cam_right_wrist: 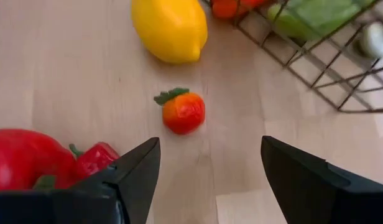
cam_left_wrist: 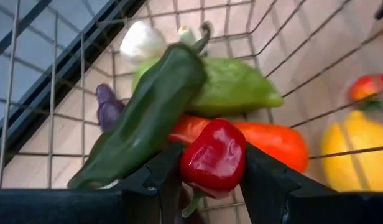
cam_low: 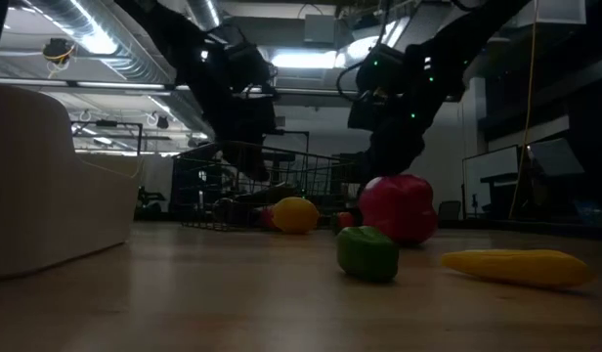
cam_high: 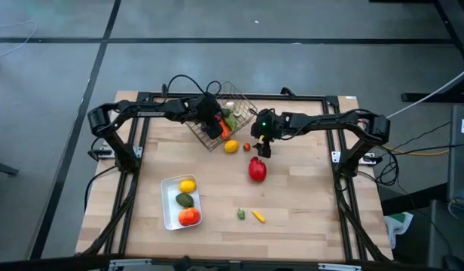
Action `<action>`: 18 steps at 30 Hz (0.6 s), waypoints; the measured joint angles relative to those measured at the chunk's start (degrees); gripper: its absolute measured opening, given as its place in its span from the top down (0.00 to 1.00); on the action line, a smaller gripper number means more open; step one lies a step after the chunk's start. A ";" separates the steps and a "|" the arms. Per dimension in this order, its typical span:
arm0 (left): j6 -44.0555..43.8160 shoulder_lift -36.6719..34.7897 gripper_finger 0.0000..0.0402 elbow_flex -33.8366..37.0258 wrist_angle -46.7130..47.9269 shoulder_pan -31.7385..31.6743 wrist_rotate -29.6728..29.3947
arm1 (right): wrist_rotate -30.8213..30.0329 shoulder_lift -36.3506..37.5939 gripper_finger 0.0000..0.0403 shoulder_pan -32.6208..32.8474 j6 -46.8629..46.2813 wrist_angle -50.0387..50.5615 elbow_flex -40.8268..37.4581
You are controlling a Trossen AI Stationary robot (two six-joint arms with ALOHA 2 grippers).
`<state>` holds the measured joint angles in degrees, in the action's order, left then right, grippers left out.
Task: Sort produce into baskets
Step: Put the bottom small red bell pepper into the gold wire basket, then put the small orange persimmon into the white bin
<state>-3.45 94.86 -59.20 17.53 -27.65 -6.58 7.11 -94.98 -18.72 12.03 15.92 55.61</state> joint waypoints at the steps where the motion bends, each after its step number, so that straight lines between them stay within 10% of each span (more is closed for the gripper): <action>1: -0.01 0.32 0.65 0.00 -0.12 -0.29 -0.03 | 0.00 -0.38 0.32 0.00 0.00 0.05 0.00; 18: 0.58 0.93 0.45 0.00 -0.16 -2.44 -0.08 | 0.02 -1.84 0.32 0.00 -3.01 -5.72 0.04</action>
<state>-2.87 95.79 -59.20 17.37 -30.09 -6.66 7.14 -96.82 -18.72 9.03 10.20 55.66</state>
